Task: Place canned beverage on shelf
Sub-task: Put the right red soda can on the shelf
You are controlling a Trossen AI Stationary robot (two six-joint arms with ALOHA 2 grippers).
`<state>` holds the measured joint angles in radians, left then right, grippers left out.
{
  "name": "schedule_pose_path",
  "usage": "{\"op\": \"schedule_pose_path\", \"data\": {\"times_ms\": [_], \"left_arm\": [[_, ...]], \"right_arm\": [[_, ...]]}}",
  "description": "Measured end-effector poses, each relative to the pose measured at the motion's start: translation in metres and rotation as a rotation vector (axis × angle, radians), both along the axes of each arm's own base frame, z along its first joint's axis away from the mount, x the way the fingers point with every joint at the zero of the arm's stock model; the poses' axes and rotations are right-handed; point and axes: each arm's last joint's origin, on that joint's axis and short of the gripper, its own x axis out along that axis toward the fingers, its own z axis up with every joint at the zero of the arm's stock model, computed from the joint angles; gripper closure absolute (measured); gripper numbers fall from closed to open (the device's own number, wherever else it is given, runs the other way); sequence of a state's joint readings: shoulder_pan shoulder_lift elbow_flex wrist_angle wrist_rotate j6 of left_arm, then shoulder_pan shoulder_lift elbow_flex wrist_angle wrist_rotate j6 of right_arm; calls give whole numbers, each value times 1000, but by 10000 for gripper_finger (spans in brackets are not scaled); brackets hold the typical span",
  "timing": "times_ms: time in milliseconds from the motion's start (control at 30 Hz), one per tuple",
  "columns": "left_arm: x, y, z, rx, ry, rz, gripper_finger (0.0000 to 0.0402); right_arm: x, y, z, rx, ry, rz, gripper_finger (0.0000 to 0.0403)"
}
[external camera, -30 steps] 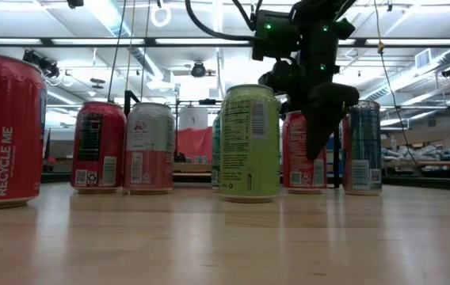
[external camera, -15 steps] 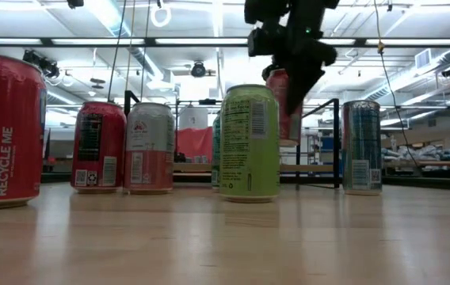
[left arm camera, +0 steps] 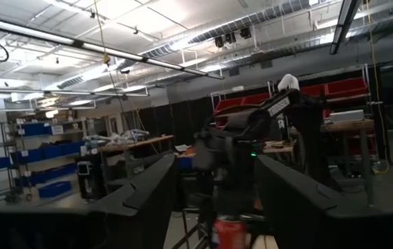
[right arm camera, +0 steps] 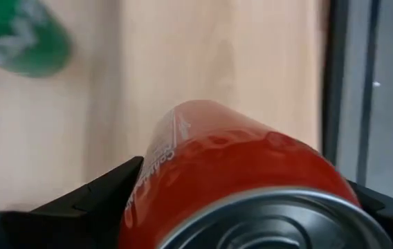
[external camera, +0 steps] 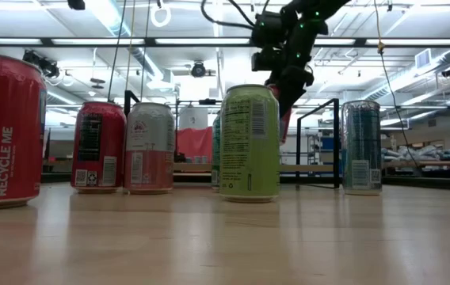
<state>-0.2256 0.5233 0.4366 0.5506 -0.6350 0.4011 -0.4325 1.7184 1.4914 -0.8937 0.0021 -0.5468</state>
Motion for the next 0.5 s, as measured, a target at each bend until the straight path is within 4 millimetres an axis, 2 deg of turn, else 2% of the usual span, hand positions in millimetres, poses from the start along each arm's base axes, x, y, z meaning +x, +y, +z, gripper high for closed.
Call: {"op": "schedule_pose_path", "data": {"times_ms": [133, 500], "left_arm": [[4, -1, -2, -15, 5, -7, 196], [15, -4, -7, -7, 44, -8, 196]], "right_arm": [[0, -18, -3, 0, 13, -7, 66], [31, -71, -8, 44, 116, -27, 67]]}}
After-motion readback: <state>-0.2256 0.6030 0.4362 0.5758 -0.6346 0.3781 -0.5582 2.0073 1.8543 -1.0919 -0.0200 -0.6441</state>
